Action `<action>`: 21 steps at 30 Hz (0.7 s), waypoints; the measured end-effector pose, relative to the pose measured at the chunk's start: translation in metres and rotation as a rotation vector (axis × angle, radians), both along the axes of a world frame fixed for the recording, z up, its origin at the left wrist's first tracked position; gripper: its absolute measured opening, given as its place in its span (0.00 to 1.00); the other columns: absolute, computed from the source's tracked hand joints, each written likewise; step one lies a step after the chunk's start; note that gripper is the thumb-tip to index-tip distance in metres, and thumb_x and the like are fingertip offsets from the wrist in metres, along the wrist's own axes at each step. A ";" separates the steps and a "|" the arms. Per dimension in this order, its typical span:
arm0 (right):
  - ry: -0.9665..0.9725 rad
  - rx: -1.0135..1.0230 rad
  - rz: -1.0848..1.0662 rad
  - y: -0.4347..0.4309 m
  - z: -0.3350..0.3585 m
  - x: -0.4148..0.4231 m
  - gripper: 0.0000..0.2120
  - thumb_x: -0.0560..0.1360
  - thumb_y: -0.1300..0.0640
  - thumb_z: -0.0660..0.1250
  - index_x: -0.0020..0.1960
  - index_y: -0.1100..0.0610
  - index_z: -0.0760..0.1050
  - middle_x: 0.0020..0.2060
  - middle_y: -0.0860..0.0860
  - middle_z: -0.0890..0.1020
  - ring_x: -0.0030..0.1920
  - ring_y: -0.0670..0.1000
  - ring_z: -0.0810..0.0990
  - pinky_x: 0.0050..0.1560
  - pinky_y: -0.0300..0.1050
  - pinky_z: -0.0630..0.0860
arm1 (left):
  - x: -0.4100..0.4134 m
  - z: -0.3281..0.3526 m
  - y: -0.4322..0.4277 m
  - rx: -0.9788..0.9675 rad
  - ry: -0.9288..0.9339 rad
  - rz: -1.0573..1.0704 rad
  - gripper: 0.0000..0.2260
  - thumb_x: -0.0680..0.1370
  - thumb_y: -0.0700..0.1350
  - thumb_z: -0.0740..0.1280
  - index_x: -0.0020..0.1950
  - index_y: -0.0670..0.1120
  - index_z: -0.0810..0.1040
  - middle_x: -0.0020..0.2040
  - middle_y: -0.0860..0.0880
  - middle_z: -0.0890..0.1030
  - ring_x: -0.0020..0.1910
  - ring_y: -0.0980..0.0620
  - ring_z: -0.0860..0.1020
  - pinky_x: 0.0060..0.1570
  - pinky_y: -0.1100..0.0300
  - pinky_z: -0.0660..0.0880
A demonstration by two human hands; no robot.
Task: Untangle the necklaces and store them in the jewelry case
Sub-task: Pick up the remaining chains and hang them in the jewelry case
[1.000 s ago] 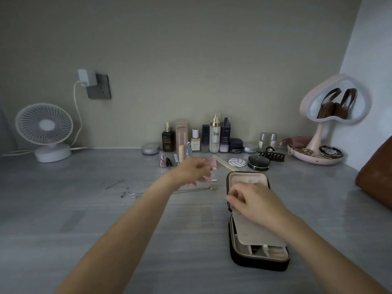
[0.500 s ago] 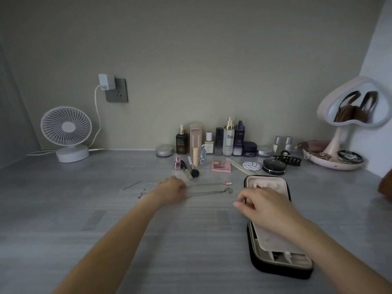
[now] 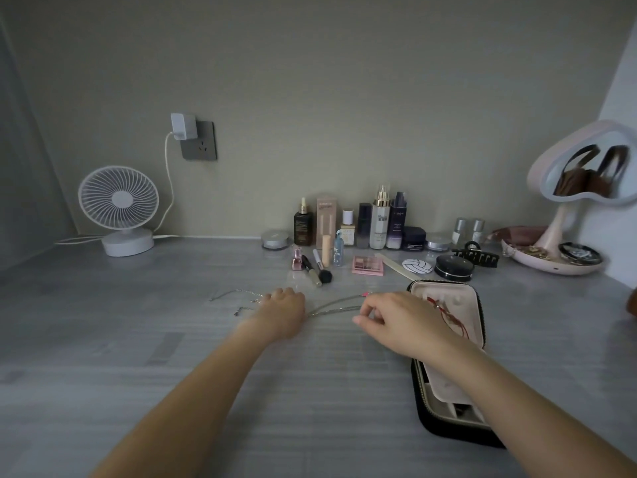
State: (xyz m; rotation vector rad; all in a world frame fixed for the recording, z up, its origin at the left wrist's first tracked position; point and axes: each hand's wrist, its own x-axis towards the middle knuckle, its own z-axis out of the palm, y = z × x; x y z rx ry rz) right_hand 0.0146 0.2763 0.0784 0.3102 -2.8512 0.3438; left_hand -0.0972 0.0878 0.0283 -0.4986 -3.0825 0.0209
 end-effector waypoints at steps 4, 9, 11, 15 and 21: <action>-0.097 -0.029 -0.007 -0.010 0.004 -0.018 0.09 0.75 0.46 0.63 0.47 0.50 0.77 0.40 0.44 0.80 0.46 0.48 0.79 0.47 0.45 0.76 | 0.006 -0.004 -0.003 0.084 0.040 0.006 0.10 0.78 0.41 0.55 0.57 0.47 0.70 0.58 0.47 0.77 0.61 0.46 0.71 0.66 0.50 0.58; -0.210 -0.057 0.027 -0.039 0.001 -0.051 0.13 0.72 0.54 0.67 0.57 0.52 0.75 0.54 0.48 0.80 0.55 0.50 0.77 0.55 0.47 0.74 | 0.016 -0.004 -0.003 0.224 0.025 0.001 0.11 0.79 0.45 0.54 0.58 0.47 0.71 0.58 0.47 0.77 0.62 0.47 0.70 0.64 0.53 0.56; -0.248 -0.065 0.061 -0.053 -0.005 -0.060 0.20 0.71 0.58 0.67 0.63 0.52 0.72 0.60 0.48 0.78 0.59 0.51 0.76 0.59 0.47 0.73 | 0.019 -0.003 -0.005 0.263 0.022 -0.007 0.11 0.80 0.44 0.54 0.60 0.47 0.71 0.59 0.47 0.77 0.63 0.47 0.69 0.66 0.53 0.56; -0.361 -0.165 0.100 -0.069 -0.015 -0.068 0.18 0.72 0.59 0.68 0.61 0.54 0.72 0.58 0.51 0.78 0.52 0.50 0.77 0.50 0.42 0.74 | 0.022 -0.001 -0.012 0.401 0.037 0.006 0.10 0.79 0.46 0.57 0.58 0.46 0.72 0.58 0.47 0.78 0.62 0.47 0.70 0.65 0.53 0.57; -0.363 -0.288 0.099 -0.066 -0.002 -0.075 0.04 0.74 0.56 0.66 0.42 0.55 0.77 0.37 0.52 0.79 0.36 0.50 0.77 0.33 0.38 0.70 | 0.024 0.003 -0.020 1.042 -0.078 -0.066 0.03 0.78 0.40 0.61 0.46 0.47 0.72 0.40 0.51 0.76 0.42 0.51 0.75 0.43 0.69 0.70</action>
